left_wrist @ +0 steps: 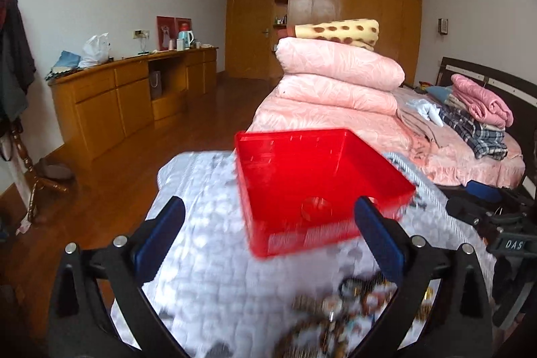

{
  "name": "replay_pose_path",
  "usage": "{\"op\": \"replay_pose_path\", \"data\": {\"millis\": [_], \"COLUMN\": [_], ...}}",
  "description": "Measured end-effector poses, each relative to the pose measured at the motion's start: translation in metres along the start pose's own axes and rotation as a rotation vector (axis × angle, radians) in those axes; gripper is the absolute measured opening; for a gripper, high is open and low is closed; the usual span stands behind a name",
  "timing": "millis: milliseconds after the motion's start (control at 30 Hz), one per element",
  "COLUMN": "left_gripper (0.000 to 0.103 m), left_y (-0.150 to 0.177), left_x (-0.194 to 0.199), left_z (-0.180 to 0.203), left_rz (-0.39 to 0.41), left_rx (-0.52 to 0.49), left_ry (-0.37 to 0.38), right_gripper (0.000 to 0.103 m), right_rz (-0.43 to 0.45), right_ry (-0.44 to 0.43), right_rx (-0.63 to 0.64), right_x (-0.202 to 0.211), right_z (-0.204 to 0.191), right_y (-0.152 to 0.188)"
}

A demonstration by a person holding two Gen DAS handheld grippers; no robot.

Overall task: Organize jewelry
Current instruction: 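Withdraw both tools from the red tin back over the jewelry pile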

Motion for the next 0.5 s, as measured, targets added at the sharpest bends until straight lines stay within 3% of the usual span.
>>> {"op": "replay_pose_path", "data": {"millis": [500], "left_gripper": [0.098], "left_y": [0.1], "left_x": [0.028], "left_z": [0.004], "left_rz": [-0.135], "left_rx": [0.058], "left_ry": [-0.036], "right_gripper": [0.096], "right_rz": [-0.157], "right_ry": [-0.022], "right_rx": [0.041], "right_x": [0.012], "right_z": [-0.009], "right_y": [0.086]}}
Point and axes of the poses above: each gripper's, at about its wrist camera, not at the fingertips, and x roughly against the way its jaws point, z to its right, y to its underside, the point moved 10 cm from there along -x, roughly the way its jaws point, and after that the axes turned 15 degrees about y, right-handed, at the moved point
